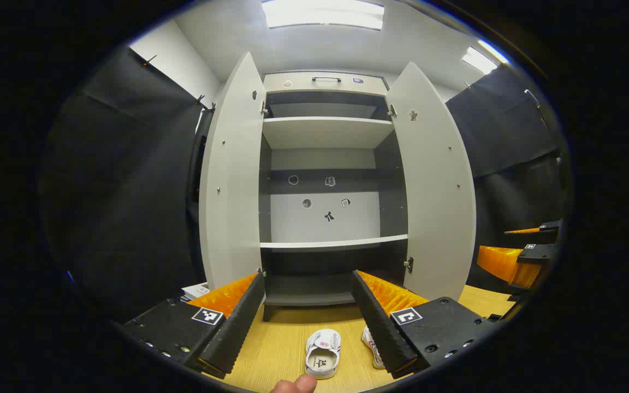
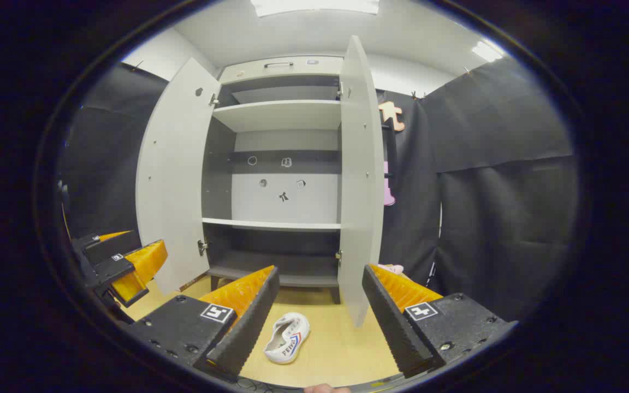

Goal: Grab one shoe with the right hand and put it into the shoe cabinet, grab the other shoe with the left hand and put it into the shoe cabinet; then close the right door with the right hand and the left door with the left hand.

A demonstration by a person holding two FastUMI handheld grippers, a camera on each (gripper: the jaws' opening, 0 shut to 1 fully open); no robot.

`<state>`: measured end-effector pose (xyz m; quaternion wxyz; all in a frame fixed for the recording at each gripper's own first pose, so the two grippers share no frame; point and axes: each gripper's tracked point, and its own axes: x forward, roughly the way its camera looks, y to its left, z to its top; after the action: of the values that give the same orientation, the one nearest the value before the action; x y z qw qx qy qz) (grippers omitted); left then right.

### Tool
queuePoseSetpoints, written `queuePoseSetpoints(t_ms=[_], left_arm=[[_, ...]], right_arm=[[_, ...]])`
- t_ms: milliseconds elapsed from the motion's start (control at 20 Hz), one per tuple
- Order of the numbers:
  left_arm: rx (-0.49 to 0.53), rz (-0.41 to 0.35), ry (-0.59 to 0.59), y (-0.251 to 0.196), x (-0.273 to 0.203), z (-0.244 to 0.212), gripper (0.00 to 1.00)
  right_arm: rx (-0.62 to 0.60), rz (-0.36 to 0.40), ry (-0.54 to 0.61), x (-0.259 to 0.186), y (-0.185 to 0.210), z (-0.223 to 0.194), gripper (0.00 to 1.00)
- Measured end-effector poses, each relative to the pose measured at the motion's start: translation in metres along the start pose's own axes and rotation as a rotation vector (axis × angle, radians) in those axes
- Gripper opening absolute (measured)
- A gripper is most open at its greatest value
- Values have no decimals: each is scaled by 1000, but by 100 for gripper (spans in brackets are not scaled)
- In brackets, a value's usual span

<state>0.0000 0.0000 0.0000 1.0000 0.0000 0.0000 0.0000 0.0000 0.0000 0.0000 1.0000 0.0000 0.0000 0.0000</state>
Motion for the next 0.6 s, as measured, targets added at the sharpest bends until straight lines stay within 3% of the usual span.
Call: queuePoseSetpoints(t_ms=[150, 550, 600], left_arm=[[8, -10, 14, -1, 3, -9, 96], [-4, -13, -1, -1, 4, -9, 96], [1, -13, -4, -1, 4, -8, 96]], right_arm=[[-2, -18, 3, 0, -2, -1, 94], [0, -28, -1, -1, 0, -1, 94], [-2, -28, 0, -1, 1, -1, 99]])
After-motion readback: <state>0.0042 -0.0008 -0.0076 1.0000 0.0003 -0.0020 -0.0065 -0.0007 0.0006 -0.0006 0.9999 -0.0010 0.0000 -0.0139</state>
